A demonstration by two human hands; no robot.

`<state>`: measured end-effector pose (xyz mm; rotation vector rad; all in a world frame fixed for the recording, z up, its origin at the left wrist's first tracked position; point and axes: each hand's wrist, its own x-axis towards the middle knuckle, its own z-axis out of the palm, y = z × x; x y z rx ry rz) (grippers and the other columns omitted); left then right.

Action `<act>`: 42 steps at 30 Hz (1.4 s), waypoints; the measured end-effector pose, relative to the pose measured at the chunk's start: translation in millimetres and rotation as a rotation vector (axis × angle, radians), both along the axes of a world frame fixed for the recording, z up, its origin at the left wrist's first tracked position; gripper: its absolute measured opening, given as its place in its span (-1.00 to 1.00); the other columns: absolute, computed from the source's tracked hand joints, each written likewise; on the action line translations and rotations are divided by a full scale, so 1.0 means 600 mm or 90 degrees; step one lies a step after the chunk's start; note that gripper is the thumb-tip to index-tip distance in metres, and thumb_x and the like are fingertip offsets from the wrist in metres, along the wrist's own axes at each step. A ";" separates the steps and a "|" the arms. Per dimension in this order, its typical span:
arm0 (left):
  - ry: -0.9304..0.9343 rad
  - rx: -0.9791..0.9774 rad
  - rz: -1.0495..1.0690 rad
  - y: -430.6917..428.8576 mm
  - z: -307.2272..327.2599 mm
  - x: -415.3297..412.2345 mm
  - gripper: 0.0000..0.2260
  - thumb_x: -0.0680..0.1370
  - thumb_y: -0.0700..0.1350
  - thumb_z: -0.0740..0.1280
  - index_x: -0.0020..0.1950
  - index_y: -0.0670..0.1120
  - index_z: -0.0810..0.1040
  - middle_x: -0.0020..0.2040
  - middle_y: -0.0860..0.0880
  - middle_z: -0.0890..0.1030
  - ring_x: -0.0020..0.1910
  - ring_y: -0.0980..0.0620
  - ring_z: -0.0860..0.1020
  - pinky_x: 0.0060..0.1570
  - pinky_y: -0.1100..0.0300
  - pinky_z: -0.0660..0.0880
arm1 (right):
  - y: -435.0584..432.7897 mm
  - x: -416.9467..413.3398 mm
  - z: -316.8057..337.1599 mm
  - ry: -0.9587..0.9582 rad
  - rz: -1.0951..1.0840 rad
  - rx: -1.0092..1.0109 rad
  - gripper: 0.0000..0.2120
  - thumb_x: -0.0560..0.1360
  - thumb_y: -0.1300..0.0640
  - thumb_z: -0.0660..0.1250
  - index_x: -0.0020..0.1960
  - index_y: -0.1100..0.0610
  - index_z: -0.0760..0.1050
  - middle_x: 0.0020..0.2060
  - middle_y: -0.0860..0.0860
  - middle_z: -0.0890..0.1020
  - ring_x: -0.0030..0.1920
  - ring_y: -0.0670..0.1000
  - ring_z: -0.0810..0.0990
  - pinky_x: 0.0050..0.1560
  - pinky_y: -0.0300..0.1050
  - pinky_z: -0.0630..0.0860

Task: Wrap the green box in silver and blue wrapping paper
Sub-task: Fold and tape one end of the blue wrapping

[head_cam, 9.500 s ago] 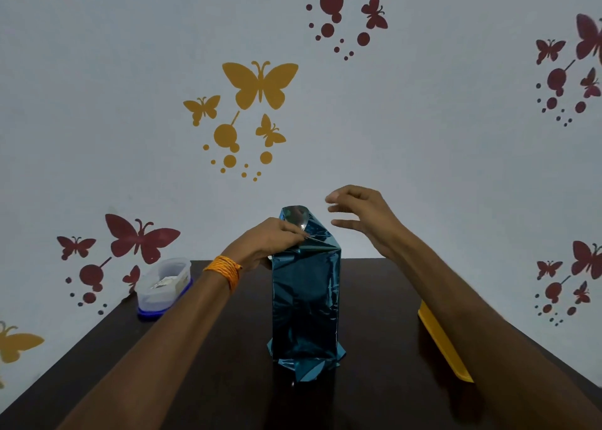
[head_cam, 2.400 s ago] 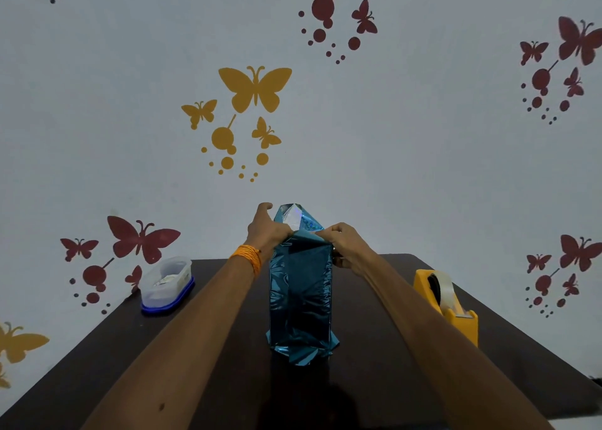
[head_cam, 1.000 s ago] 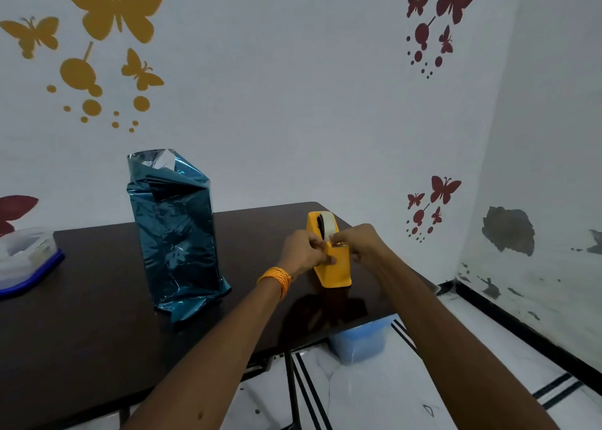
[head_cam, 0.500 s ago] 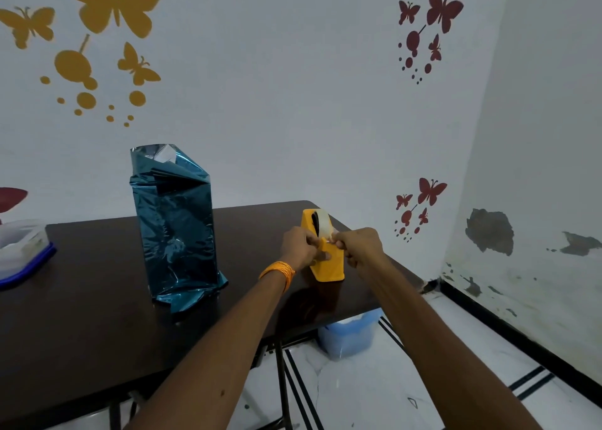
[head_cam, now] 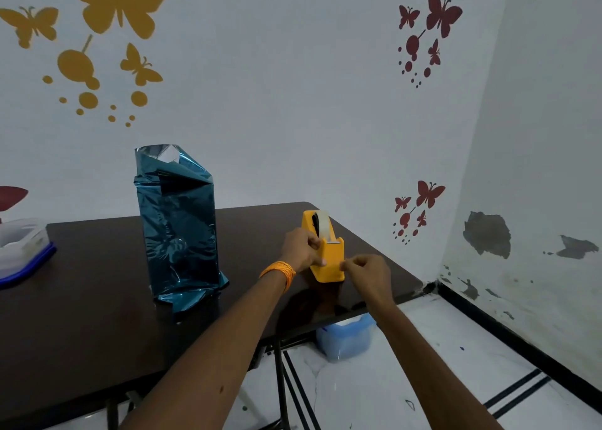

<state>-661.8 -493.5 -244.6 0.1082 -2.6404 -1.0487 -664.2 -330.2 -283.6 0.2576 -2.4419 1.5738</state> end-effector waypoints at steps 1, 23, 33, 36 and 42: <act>-0.006 -0.027 -0.007 -0.002 0.001 0.003 -0.53 0.36 -0.20 0.59 0.24 -0.18 0.60 0.21 -0.10 0.62 0.19 -0.05 0.56 0.11 0.19 0.47 | 0.004 0.004 0.004 0.018 0.022 -0.006 -0.82 0.51 0.10 0.43 -0.24 0.13 0.66 -0.37 0.00 0.61 -0.32 -0.07 0.54 -0.24 -0.16 0.47; 0.258 -0.154 0.468 -0.338 0.309 0.284 -0.65 0.51 0.13 0.34 0.09 -0.13 0.55 -0.03 -0.02 0.56 -0.05 -0.07 0.51 -0.14 0.13 0.34 | -0.308 0.069 0.266 0.185 0.482 -0.150 -0.82 0.54 0.19 0.42 0.10 -0.01 0.65 -0.13 0.01 0.74 -0.03 -0.02 0.68 0.04 -0.06 0.58; 0.111 -0.228 0.430 -0.356 0.291 0.223 -0.58 0.46 0.01 0.42 0.22 -0.17 0.49 0.12 -0.16 0.59 0.08 -0.18 0.55 -0.13 0.11 0.41 | -0.355 0.040 0.284 0.222 0.510 0.016 -0.67 0.55 0.13 0.40 0.27 -0.12 0.51 -0.16 -0.05 0.75 -0.05 -0.11 0.69 0.07 -0.14 0.54; 0.165 -0.099 0.395 -0.370 0.302 0.217 -0.68 0.42 -0.14 0.45 0.15 -0.15 0.52 -0.03 -0.14 0.64 -0.11 -0.11 0.64 -0.14 0.11 0.54 | -0.358 0.030 0.283 0.254 0.502 0.065 -0.62 0.57 0.15 0.36 0.33 -0.13 0.46 -0.13 -0.06 0.74 -0.06 -0.10 0.69 0.03 -0.11 0.58; 0.302 0.519 0.291 -0.390 0.294 0.240 -0.97 0.52 -0.30 0.34 -0.05 -0.24 0.53 -0.27 -0.17 0.55 -0.44 0.02 0.52 -0.46 0.30 0.48 | -0.362 0.029 0.290 0.225 0.536 0.080 -0.59 0.61 0.09 0.31 0.43 -0.11 0.38 -0.07 -0.02 0.74 0.00 -0.10 0.68 0.03 -0.26 0.51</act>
